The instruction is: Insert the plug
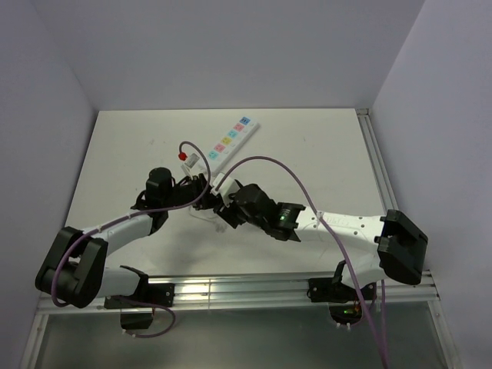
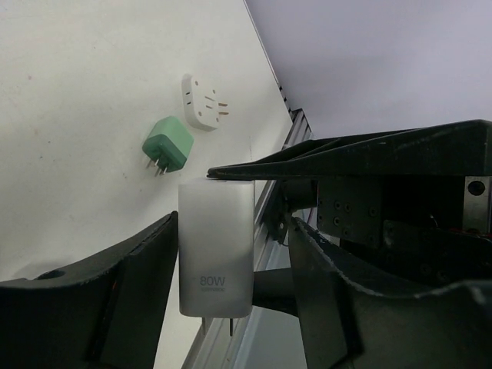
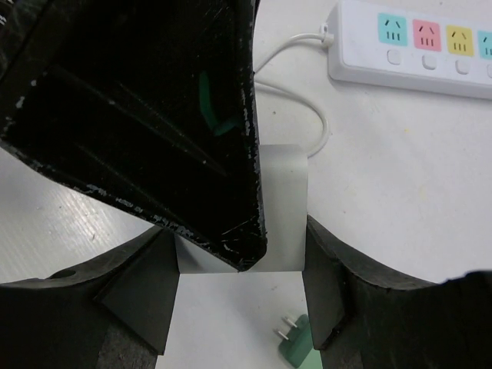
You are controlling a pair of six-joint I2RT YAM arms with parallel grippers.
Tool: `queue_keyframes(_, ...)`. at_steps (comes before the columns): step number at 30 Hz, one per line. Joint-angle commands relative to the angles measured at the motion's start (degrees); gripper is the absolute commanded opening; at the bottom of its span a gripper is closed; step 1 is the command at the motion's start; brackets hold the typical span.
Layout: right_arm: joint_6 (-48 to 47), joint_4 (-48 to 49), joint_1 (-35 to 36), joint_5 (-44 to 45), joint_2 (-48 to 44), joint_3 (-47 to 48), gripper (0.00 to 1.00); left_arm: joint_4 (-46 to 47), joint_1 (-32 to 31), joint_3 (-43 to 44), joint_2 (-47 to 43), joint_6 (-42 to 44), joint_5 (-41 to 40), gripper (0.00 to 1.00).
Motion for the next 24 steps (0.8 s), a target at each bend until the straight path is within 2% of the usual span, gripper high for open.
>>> queue_keyframes(1,-0.5,2.8,0.1,2.1,0.3,2.9,0.4,2.5,-0.2,0.3,-0.9,0.9,1.3,0.63)
queue_keyframes(15,0.0,3.4,-0.2,2.3,-1.1,2.1,0.41,2.2,-0.2,-0.2,-1.6,0.9,1.0,0.46)
queue_keyframes(16,0.0,3.4,-0.2,2.2,-1.1,2.1,0.4,2.2,-0.1,-0.2,-1.9,0.9,0.9,0.43)
queue_keyframes(19,0.4,3.6,-0.4,1.8,-1.2,1.7,0.41,1.5,-0.1,-0.1,-1.7,1.4,0.9,0.23)
queue_keyframes(20,0.6,3.7,-0.4,1.0,-1.5,1.7,0.43,1.7,-0.1,0.2,-1.5,1.2,1.3,0.03)
queue_keyframes(23,1.7,2.8,-0.4,-1.7,-2.2,2.4,0.47,3.6,-0.1,-0.2,-1.1,1.2,2.2,0.0)
queue_keyframes(24,2.3,1.6,-0.4,-2.9,-2.5,2.6,0.55,6.8,-0.1,-0.5,-1.0,0.5,3.4,0.0)
